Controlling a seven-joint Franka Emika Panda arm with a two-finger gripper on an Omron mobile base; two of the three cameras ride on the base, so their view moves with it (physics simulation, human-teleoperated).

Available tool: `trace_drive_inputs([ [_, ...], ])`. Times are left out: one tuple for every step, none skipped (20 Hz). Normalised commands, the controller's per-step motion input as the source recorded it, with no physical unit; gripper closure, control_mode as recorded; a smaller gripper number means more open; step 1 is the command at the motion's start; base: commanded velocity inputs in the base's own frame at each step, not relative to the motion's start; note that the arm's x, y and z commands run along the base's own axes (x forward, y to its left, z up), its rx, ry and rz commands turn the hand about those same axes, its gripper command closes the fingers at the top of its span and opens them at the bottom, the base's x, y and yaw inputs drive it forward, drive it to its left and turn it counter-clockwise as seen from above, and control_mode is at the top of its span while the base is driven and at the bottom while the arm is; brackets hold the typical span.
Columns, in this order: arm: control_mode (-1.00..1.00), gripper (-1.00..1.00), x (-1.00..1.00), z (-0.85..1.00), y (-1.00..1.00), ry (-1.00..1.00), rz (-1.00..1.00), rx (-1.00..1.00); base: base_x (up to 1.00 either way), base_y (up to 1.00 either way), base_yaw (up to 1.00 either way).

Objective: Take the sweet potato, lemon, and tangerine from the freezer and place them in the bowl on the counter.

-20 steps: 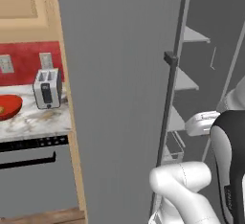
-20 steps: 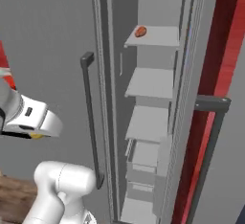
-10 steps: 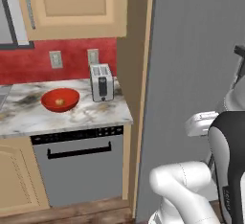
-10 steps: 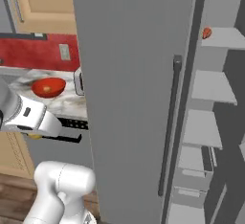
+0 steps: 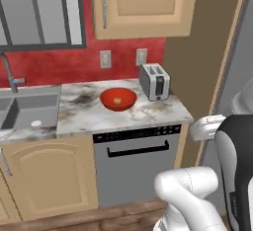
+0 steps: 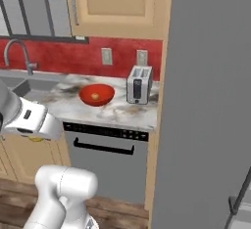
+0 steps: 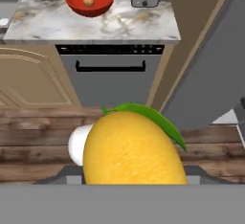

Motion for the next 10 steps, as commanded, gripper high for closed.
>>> trace_drive_inputs([
  [1.00, 1.00, 0.00, 0.00, 0.00, 0.00, 0.00, 0.00, 0.48, 1.00, 0.00],
  [1.00, 1.00, 0.00, 0.00, 0.00, 0.00, 0.00, 0.00, 0.51, 1.00, 0.00],
  [1.00, 1.00, 0.00, 0.00, 0.00, 0.00, 0.00, 0.00, 0.56, 0.89, -0.04],
  [1.00, 1.00, 0.00, 0.00, 0.00, 0.00, 0.00, 0.00, 0.61, 0.84, -0.05],
  [1.00, 1.00, 0.00, 0.00, 0.00, 0.00, 0.00, 0.00, 0.64, 0.81, -0.05],
  [1.00, 1.00, 0.00, 0.00, 0.00, 0.00, 0.00, 0.00, 0.68, 0.81, -0.06],
  [1.00, 1.00, 0.00, 0.00, 0.00, 0.00, 0.00, 0.00, 0.75, 0.66, -0.06],
  [1.00, 1.00, 0.00, 0.00, 0.00, 0.00, 0.00, 0.00, 0.76, 0.37, -0.05],
  [1.00, 1.00, 0.00, 0.00, 0.00, 0.00, 0.00, 0.00, 0.75, 0.16, -0.06],
  [1.00, 1.00, 0.00, 0.00, 0.00, 0.00, 0.00, 0.00, 0.76, 0.08, -0.07],
])
